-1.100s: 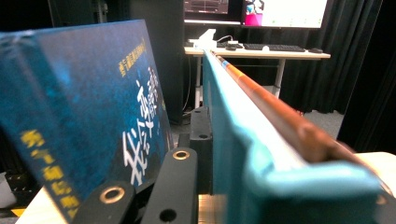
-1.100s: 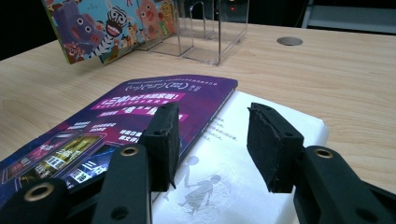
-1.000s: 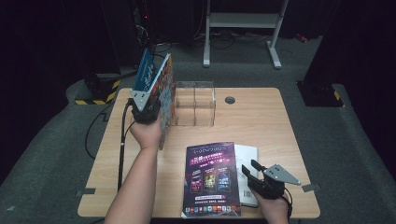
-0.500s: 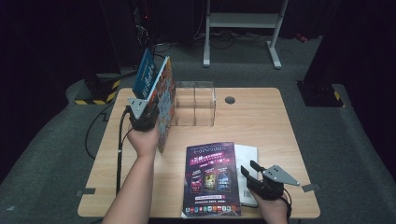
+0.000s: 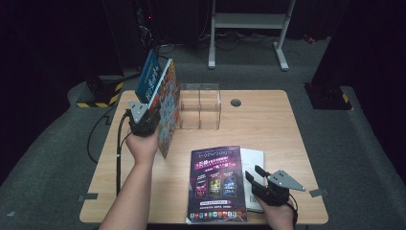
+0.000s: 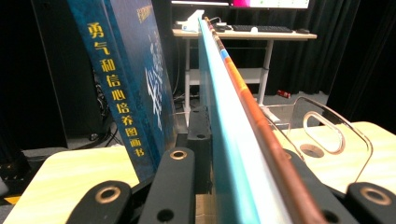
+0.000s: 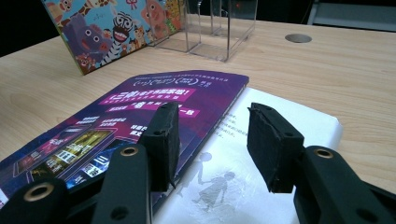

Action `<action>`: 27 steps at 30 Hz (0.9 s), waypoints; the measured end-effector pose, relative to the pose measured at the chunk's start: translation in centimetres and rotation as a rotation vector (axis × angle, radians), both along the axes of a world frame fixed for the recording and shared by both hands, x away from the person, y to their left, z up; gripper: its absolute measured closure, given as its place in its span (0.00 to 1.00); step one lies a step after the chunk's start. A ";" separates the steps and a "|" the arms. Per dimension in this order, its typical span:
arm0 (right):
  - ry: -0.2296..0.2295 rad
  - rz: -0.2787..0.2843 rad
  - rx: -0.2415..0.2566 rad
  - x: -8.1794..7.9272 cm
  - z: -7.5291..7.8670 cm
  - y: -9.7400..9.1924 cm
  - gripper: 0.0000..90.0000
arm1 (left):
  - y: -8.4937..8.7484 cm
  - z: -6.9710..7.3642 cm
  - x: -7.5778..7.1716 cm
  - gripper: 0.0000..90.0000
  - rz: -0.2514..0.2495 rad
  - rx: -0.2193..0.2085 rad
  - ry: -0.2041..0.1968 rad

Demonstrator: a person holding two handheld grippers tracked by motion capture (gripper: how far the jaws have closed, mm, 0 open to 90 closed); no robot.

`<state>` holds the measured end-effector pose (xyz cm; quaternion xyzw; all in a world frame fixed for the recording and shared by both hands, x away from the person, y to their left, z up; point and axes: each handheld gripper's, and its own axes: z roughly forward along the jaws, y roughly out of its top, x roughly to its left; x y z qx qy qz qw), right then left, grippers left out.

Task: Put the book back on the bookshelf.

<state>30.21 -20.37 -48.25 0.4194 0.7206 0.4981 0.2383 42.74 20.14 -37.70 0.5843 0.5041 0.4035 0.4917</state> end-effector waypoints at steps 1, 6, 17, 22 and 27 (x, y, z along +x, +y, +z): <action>0.000 0.000 0.002 0.0 0.0 0.0 0.59 | 0.0 0.0 0.0 0.88 -0.002 0.002 0.005; 0.000 -0.001 0.005 0.1 0.0 0.0 0.59 | 0.2 0.1 0.0 0.87 -0.008 0.013 0.021; 0.003 0.004 0.000 0.0 0.0 0.2 0.60 | 0.4 -0.5 0.3 0.84 -0.030 0.007 0.085; 0.002 0.003 0.000 0.0 0.0 0.2 0.60 | 0.3 -0.6 0.3 0.89 -0.003 0.016 0.079; -0.001 0.002 -0.001 0.0 0.0 0.1 0.60 | 0.4 -1.2 0.0 0.90 0.039 -0.052 0.046</action>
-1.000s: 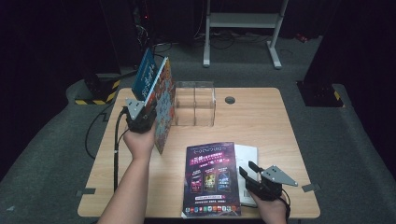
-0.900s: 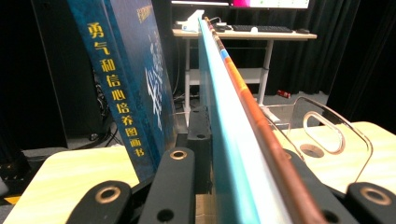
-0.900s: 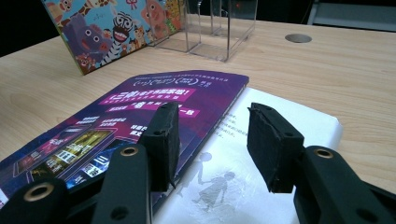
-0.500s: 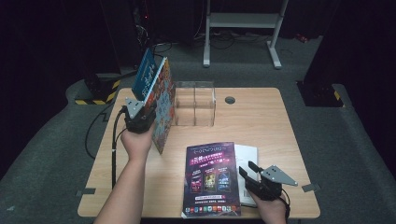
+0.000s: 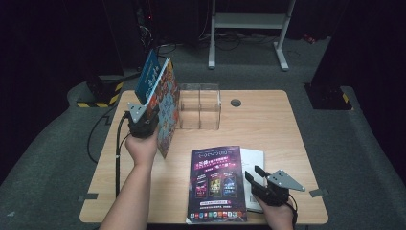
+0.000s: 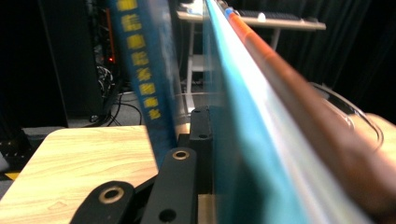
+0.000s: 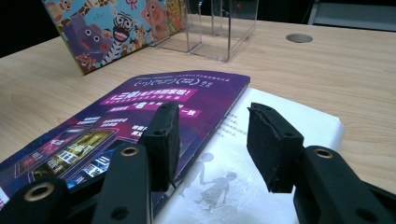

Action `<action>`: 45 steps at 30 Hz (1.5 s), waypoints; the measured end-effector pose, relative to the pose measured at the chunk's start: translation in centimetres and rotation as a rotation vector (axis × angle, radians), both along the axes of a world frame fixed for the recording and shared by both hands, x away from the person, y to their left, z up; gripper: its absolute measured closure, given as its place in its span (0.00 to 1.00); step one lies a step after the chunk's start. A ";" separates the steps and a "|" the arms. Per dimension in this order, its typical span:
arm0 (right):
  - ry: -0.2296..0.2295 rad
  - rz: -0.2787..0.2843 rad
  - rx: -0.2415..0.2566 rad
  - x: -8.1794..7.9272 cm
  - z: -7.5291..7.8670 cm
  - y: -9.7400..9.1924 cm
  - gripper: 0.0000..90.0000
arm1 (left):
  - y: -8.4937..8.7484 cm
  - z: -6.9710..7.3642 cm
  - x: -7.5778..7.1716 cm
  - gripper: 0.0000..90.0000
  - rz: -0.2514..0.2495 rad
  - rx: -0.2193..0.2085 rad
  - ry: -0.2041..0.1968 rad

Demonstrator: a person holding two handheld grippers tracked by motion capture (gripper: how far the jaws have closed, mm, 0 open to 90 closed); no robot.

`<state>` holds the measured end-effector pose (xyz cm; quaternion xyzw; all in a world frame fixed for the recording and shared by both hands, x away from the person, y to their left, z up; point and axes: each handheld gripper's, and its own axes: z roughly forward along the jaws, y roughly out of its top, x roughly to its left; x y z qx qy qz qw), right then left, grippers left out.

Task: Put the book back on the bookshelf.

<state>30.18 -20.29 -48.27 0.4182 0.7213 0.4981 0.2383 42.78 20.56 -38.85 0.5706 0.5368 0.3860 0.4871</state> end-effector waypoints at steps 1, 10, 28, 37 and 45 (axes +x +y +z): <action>-0.002 0.001 0.001 0.0 0.0 0.0 0.60 | -0.1 -0.2 -0.1 0.90 0.011 -0.004 -0.013; -0.003 0.001 0.002 0.0 0.0 0.0 0.60 | -0.9 0.1 0.4 0.90 0.025 0.006 -0.022; 0.000 0.001 0.002 0.0 0.0 0.0 0.60 | -0.5 -0.2 0.7 0.90 0.039 -0.010 -0.033; 0.004 0.006 -0.002 0.0 -0.1 0.2 0.60 | -0.5 0.0 0.6 0.89 0.022 0.017 -0.012; 0.006 0.012 -0.004 0.0 -0.2 0.4 0.60 | 0.0 0.2 0.6 0.88 -0.001 0.022 0.006</action>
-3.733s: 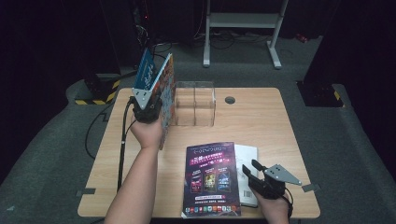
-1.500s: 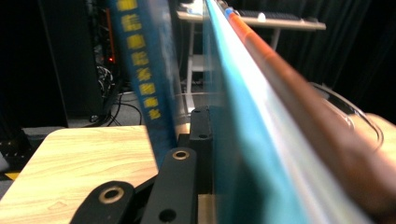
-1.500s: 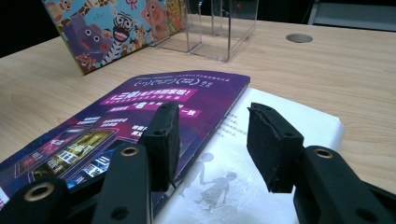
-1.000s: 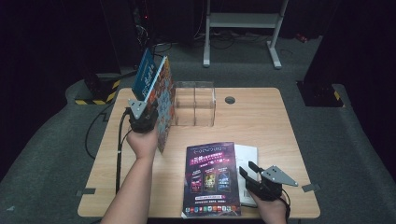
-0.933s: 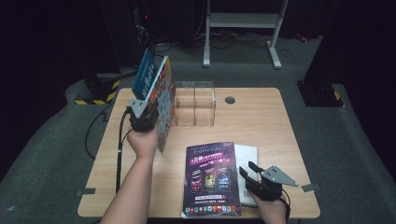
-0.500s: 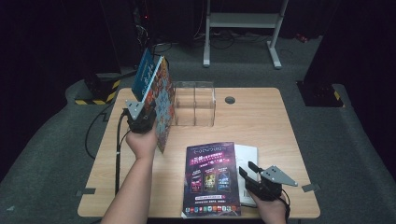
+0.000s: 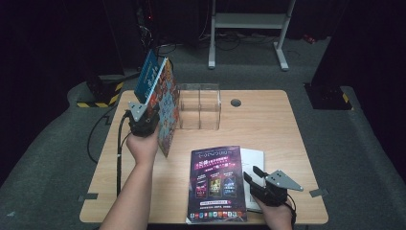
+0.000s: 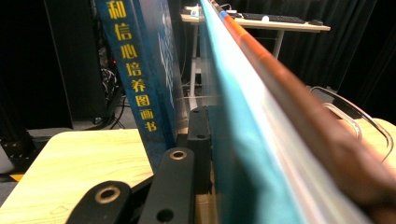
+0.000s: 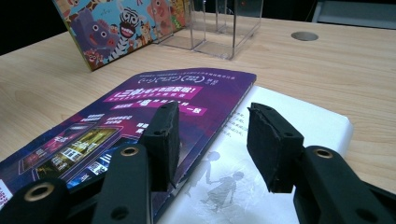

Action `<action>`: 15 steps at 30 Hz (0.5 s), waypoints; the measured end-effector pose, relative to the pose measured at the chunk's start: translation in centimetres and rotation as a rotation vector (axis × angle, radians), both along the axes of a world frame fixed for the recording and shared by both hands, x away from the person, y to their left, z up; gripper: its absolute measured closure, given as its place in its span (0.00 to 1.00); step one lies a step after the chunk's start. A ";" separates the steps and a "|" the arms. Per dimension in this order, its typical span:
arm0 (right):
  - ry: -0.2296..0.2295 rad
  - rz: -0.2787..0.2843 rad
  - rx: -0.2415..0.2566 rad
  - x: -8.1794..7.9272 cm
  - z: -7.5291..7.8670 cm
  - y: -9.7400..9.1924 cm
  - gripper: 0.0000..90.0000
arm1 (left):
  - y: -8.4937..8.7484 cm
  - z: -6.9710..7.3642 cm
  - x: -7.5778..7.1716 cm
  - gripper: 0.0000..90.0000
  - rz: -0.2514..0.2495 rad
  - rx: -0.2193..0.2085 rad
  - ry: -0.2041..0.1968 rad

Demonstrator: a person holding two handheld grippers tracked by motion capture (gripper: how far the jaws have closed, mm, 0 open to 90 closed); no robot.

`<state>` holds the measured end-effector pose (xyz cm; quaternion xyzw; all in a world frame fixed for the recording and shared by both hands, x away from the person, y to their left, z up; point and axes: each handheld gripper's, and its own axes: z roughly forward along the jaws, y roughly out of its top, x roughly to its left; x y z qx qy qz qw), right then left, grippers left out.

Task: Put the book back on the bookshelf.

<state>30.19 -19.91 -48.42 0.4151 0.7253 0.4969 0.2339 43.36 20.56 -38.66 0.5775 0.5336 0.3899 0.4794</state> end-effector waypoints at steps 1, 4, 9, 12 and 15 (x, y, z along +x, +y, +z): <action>0.002 0.000 -0.001 0.0 0.0 0.0 0.60 | 0.1 0.0 0.0 0.87 0.002 0.003 0.002; 0.003 -0.001 -0.001 0.0 -0.1 0.0 0.59 | 0.1 0.1 0.0 0.85 0.003 -0.001 0.006; 0.008 -0.001 -0.004 0.0 -0.1 0.1 0.59 | 0.4 0.2 0.0 0.83 0.002 0.006 0.013; 0.008 0.005 -0.006 0.0 -0.2 0.2 0.59 | 0.4 0.3 0.0 0.82 -0.009 0.007 0.019; 0.012 0.004 -0.006 0.0 -0.2 0.2 0.59 | 0.4 0.4 0.0 0.80 -0.013 0.005 0.022</action>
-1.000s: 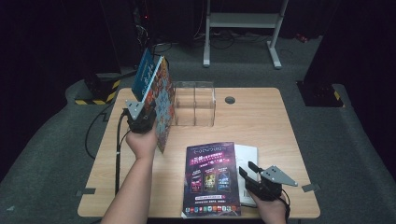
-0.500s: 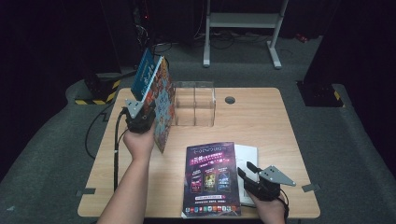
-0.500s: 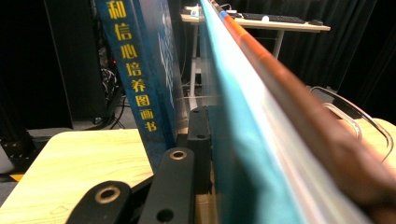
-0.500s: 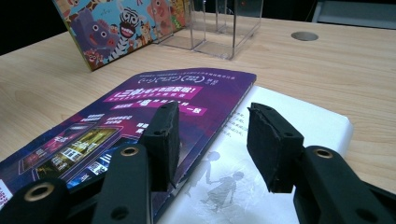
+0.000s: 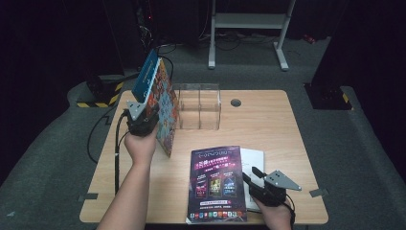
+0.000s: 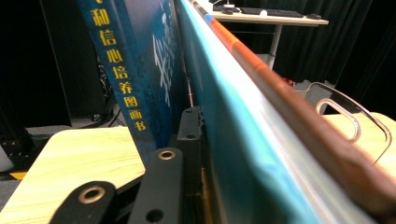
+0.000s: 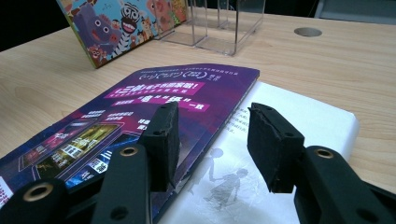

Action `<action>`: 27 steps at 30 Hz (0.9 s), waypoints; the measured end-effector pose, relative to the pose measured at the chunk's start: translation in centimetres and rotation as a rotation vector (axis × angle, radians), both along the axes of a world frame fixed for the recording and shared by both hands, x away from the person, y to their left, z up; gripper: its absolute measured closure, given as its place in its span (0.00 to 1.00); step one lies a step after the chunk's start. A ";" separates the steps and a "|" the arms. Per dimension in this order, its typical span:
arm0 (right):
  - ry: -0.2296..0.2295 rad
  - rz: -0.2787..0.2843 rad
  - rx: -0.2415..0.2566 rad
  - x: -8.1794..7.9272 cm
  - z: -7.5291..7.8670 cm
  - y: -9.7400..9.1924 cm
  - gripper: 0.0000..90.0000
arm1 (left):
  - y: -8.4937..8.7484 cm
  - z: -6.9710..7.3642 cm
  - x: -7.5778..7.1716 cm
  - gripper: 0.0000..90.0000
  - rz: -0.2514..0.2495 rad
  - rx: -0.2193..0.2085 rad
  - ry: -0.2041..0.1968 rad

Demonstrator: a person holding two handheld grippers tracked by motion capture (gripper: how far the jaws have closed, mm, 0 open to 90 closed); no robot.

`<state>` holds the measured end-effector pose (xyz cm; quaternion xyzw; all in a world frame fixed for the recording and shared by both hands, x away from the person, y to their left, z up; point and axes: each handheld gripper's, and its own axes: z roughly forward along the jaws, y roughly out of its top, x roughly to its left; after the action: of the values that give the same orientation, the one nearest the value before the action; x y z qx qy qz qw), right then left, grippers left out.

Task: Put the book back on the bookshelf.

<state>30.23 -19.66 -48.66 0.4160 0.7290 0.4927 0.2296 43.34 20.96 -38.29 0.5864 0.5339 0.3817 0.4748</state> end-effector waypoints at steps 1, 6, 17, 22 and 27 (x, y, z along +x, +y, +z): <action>0.000 0.000 0.000 0.0 0.0 0.0 0.59 | 0.0 0.0 0.0 0.80 -0.002 0.001 0.000; 0.001 0.002 0.000 0.0 0.0 -0.1 0.59 | -0.2 0.2 0.0 0.74 -0.008 0.016 -0.002; 0.004 0.003 -0.001 0.0 0.0 0.0 0.58 | -0.2 0.6 0.0 0.61 -0.042 0.022 0.003; 0.002 0.003 0.001 0.0 0.0 0.0 0.58 | -0.1 0.8 -0.1 0.60 -0.053 0.031 0.004; 0.000 0.003 -0.001 0.0 0.0 0.0 0.58 | -0.1 1.1 -0.1 0.60 -0.071 0.054 0.013</action>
<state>30.21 -19.66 -48.63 0.4147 0.7299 0.4926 0.2292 43.23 20.87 -37.15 0.6200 0.5054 0.3752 0.4685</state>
